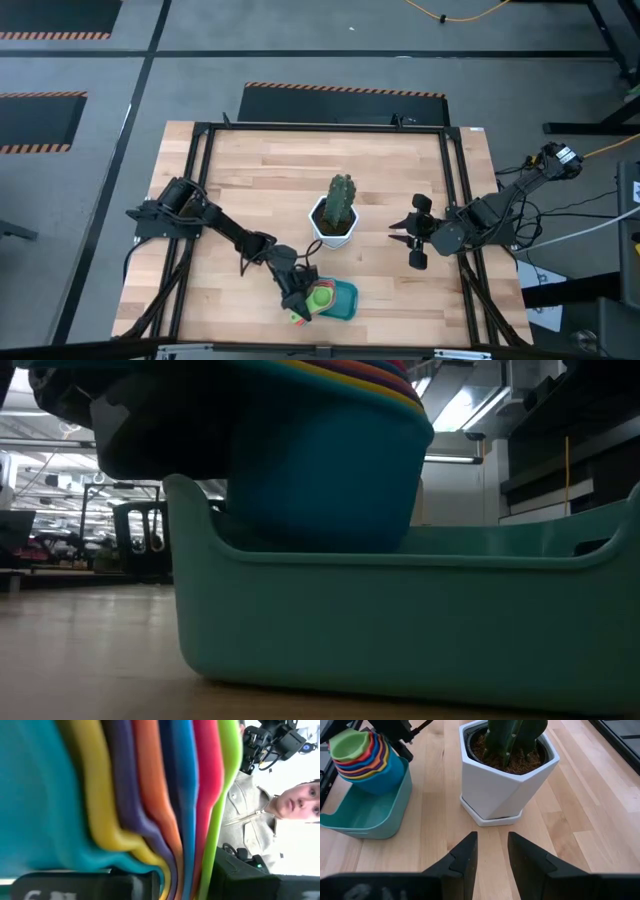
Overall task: Nest measuring cups in basket
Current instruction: Put the nested measuring cups into the green bin
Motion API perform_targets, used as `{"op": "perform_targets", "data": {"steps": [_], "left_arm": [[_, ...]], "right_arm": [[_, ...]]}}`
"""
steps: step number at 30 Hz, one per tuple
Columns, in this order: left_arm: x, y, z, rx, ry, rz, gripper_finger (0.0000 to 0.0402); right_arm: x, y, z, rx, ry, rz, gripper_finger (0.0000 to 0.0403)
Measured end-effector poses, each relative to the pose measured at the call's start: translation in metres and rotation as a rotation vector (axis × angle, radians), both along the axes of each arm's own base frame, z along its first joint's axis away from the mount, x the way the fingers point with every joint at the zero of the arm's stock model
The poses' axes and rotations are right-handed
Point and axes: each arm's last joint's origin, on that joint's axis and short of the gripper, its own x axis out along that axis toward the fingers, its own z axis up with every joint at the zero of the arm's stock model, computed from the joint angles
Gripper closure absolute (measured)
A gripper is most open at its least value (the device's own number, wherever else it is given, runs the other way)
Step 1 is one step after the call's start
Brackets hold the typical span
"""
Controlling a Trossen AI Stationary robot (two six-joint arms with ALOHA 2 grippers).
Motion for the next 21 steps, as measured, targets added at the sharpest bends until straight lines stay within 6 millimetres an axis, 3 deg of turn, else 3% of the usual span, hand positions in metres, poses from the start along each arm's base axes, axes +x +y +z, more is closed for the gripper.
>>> {"op": "perform_targets", "data": {"steps": [21], "left_arm": [[-0.0050,-0.0085,-0.0029,0.014,0.031,-0.025,0.0313]], "right_arm": [[0.0000,0.0000,0.0000,0.000,0.000,0.000,0.0290]]}}
